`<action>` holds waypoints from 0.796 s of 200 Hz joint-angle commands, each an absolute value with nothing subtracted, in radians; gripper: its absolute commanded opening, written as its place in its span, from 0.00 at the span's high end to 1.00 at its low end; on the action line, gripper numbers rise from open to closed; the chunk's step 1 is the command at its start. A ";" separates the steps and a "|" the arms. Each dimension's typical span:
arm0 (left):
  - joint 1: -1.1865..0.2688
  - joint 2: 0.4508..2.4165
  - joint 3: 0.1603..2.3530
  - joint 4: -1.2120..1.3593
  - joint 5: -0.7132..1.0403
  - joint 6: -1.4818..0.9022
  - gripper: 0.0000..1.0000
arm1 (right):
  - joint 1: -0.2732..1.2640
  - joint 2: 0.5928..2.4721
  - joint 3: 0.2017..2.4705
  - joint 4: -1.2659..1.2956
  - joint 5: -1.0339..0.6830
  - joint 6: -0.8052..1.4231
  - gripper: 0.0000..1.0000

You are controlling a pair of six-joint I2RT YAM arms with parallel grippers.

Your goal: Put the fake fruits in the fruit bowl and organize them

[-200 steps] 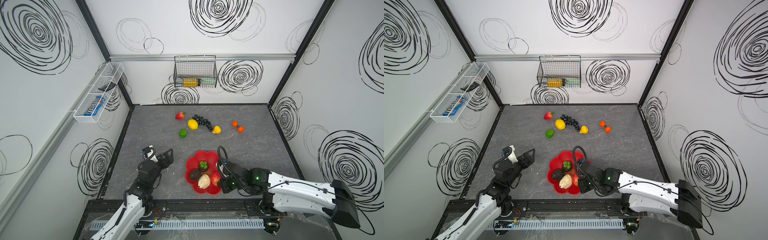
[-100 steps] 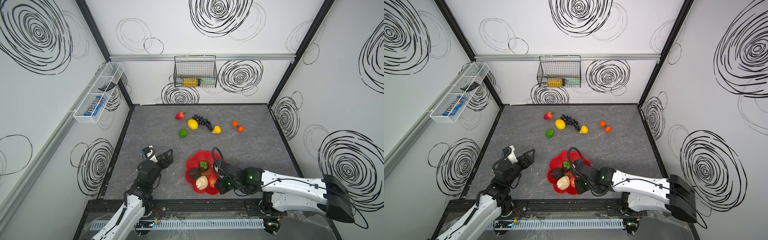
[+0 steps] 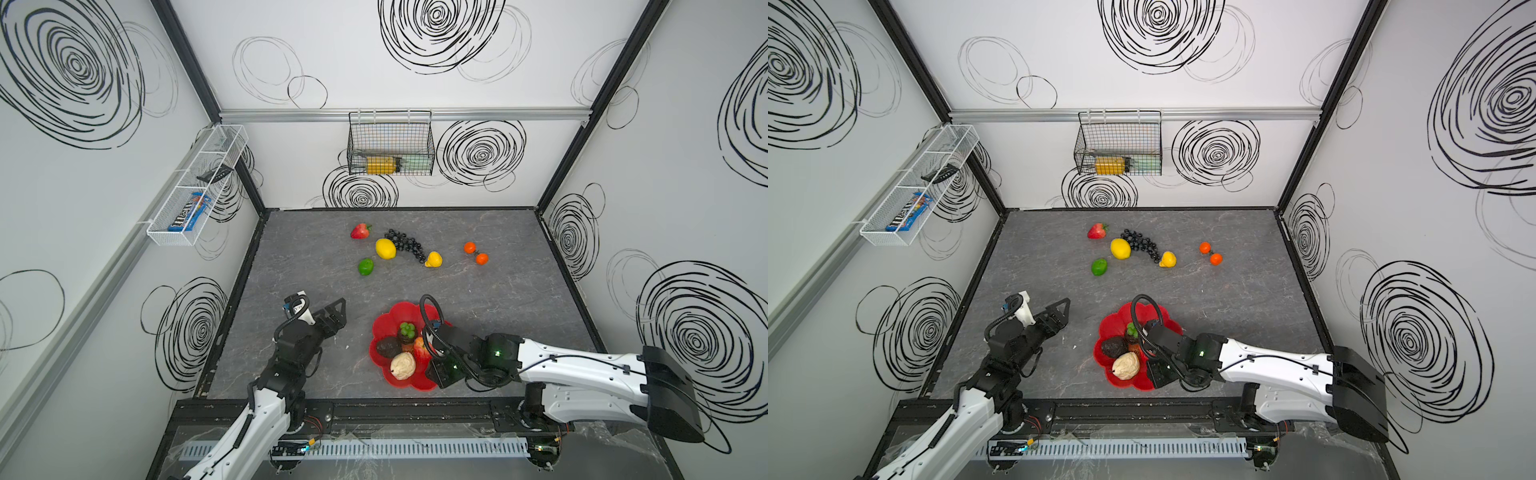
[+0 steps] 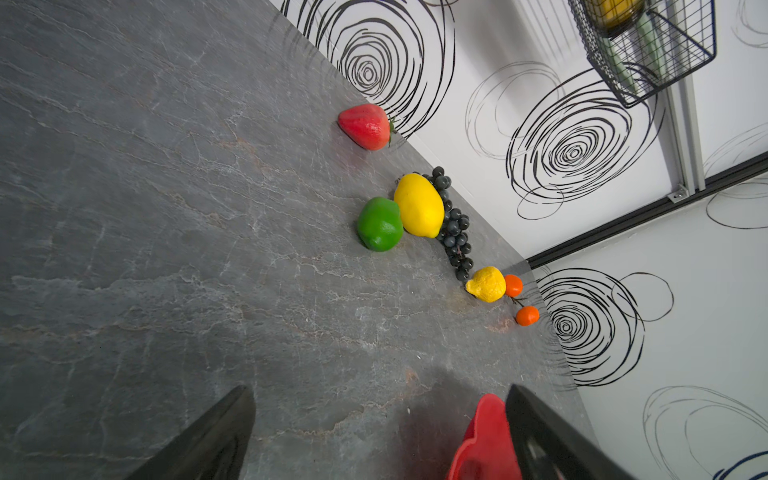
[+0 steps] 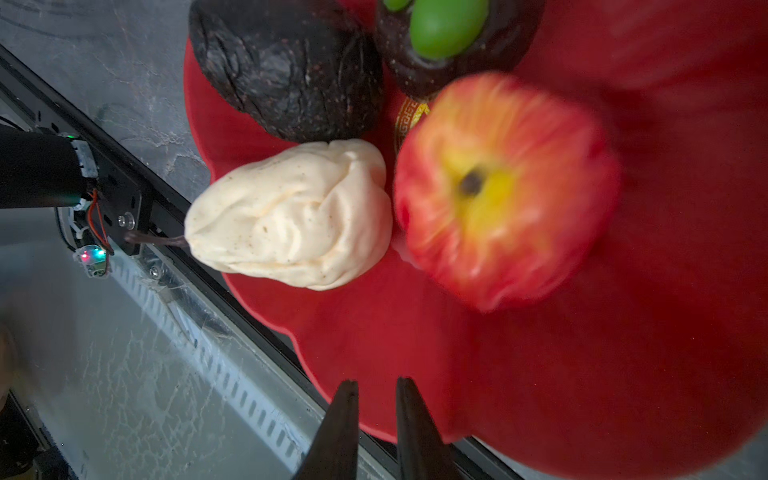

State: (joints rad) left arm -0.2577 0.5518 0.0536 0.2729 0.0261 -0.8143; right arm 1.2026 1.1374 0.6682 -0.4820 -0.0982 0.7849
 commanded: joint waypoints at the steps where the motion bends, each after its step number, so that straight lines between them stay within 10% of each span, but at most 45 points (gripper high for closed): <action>1: -0.247 0.555 0.040 0.337 0.034 -0.819 0.02 | 1.211 1.127 0.707 -0.504 -0.071 0.780 0.74; 159: -0.245 0.571 0.041 0.346 0.043 -0.818 0.02 | 0.895 1.059 0.683 -0.387 0.096 0.732 0.33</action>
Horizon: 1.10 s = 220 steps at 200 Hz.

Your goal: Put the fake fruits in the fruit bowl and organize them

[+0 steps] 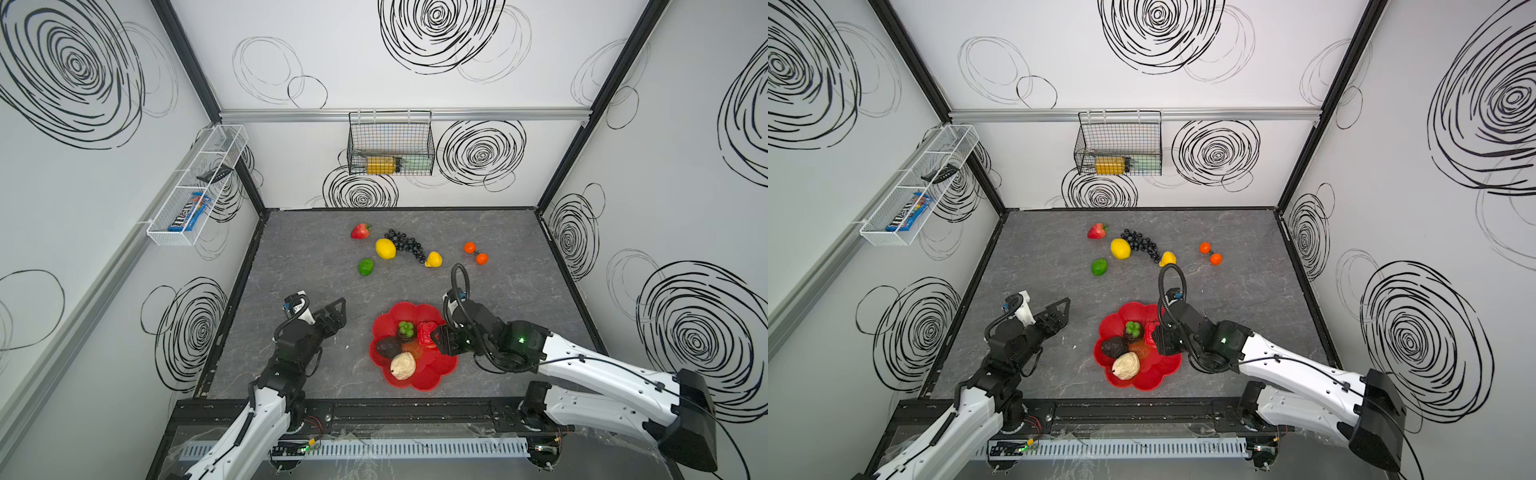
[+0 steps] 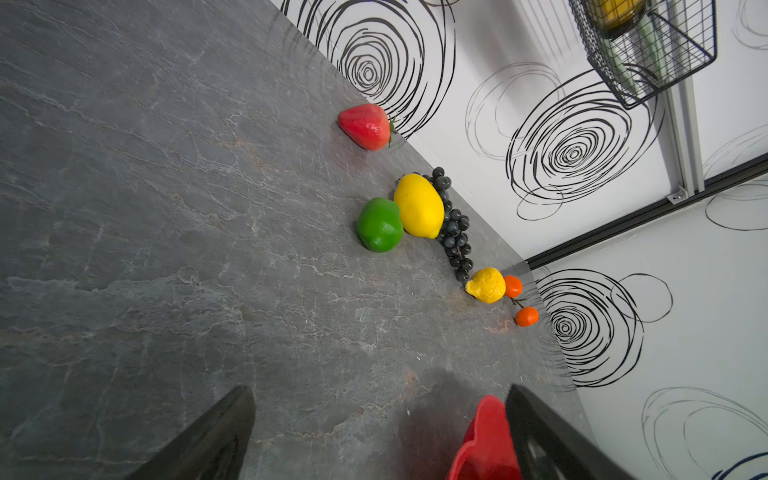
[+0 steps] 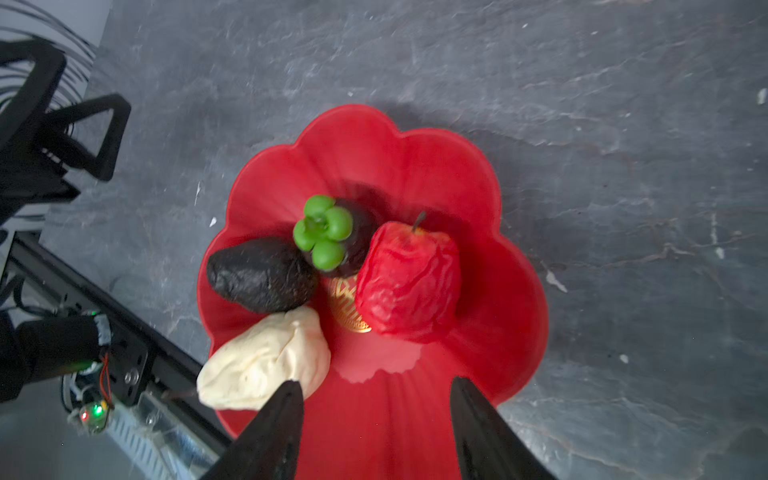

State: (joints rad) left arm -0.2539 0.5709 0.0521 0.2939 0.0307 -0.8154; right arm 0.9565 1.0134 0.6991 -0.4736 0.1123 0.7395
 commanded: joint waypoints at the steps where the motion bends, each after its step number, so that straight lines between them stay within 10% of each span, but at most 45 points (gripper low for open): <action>1: -0.245 0.571 0.041 0.347 0.043 -0.818 0.02 | 0.892 1.061 0.684 -0.384 0.096 0.732 0.33; 220: -0.245 0.555 0.037 0.345 0.046 -0.818 0.02 | 0.901 1.372 0.704 -0.296 -0.020 0.723 0.18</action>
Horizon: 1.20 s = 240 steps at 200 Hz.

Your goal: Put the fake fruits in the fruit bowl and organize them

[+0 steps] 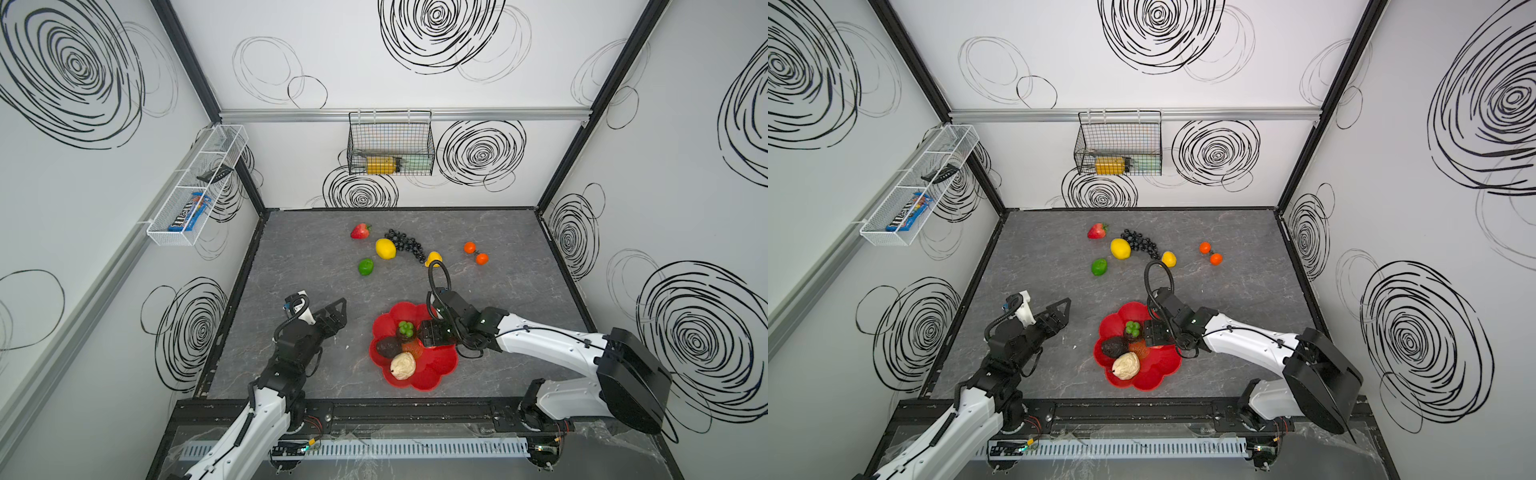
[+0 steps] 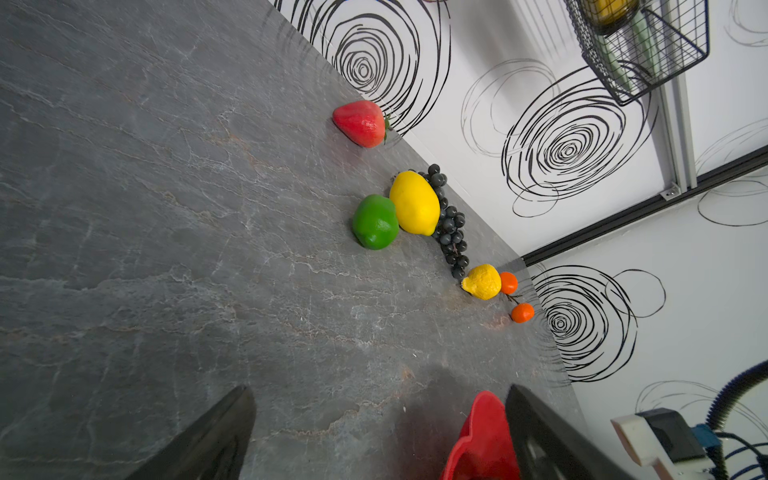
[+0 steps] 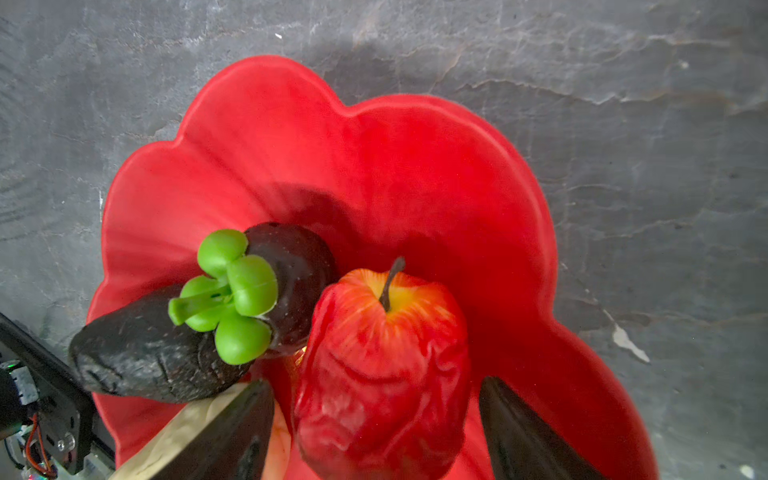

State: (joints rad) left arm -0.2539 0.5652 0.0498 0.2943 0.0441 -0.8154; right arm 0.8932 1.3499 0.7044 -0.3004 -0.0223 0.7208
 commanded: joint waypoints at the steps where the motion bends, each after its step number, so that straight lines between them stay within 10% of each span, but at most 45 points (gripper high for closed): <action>1: -0.245 0.555 0.038 0.345 0.046 -0.818 0.02 | 0.901 1.373 0.704 -0.295 -0.020 0.723 0.18; 154: -0.290 0.636 0.292 0.125 0.232 -0.779 0.02 | 0.931 1.138 0.675 -0.241 0.047 0.625 0.39; 240: -0.682 0.934 0.660 -0.066 0.259 -0.597 0.09 | 1.164 0.986 0.551 0.041 0.295 0.378 0.49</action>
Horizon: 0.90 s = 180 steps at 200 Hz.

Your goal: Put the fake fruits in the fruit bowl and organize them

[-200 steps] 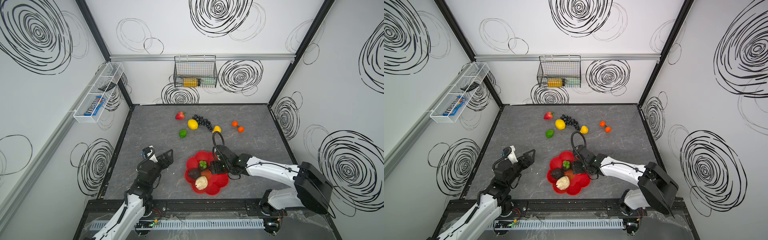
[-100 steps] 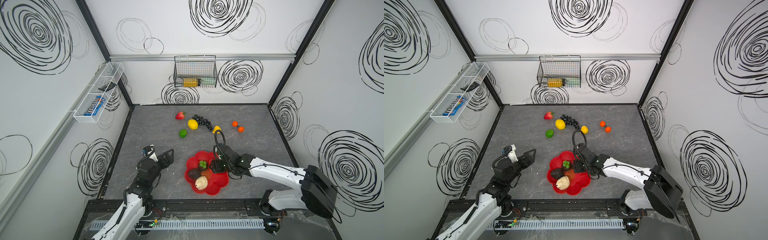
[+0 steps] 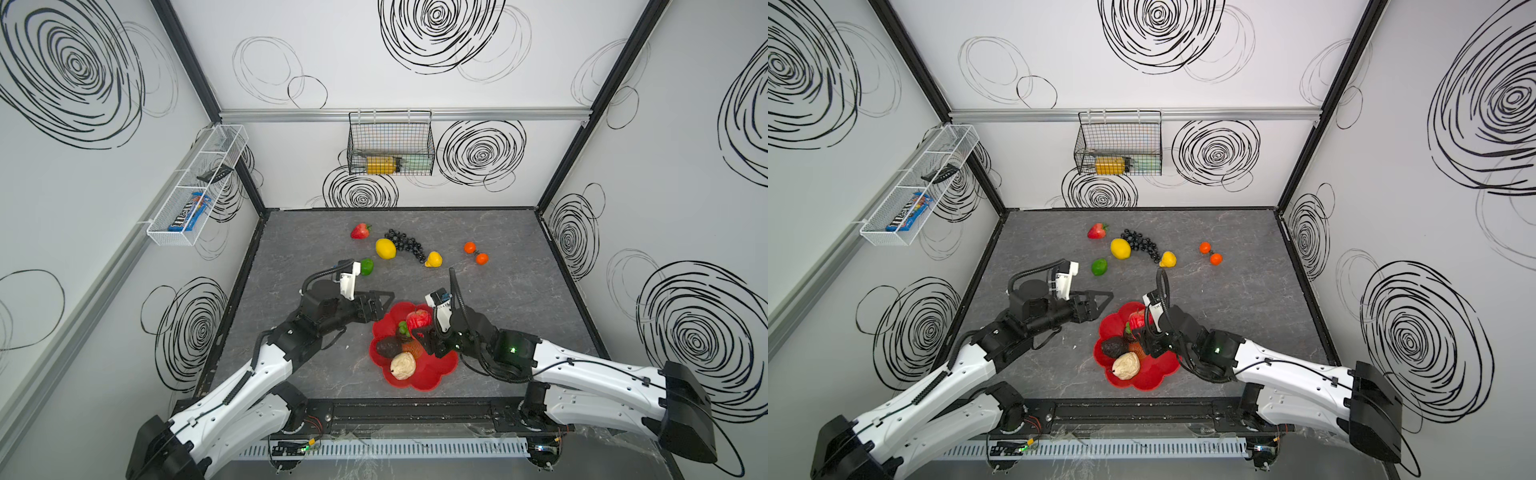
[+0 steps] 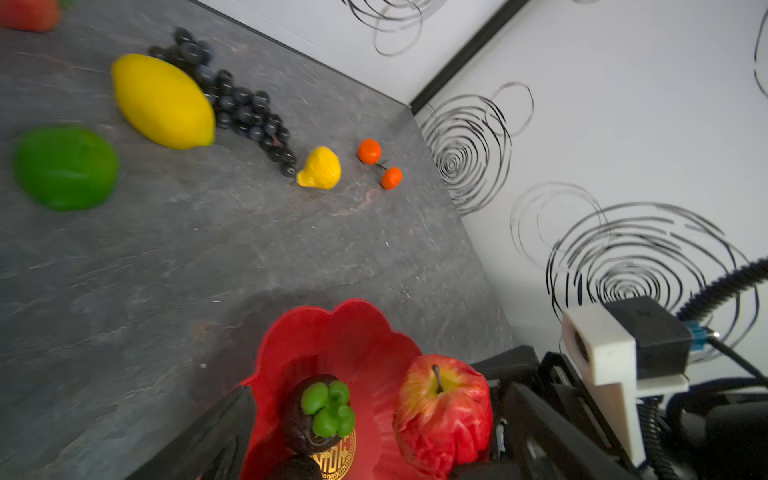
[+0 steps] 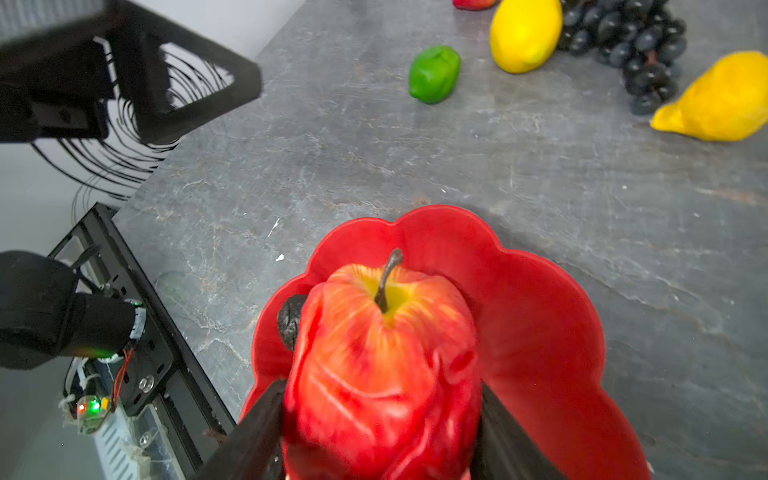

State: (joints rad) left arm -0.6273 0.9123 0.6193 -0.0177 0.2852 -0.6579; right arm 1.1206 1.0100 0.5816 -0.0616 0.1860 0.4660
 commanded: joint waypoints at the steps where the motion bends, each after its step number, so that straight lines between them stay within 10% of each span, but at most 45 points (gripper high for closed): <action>1: -0.684 0.935 0.661 -0.066 0.260 -0.597 0.09 | 1.165 0.985 0.549 0.042 0.297 0.377 0.49; 180: -0.804 1.112 0.719 -0.054 0.311 -0.565 0.60 | 1.314 1.009 0.443 0.198 0.460 0.298 0.51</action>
State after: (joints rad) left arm -0.7967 1.1072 0.6941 -0.0811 0.2958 -0.5705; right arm 1.3041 1.0035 0.4438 0.1570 0.4213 0.3080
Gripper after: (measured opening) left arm 0.429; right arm 0.611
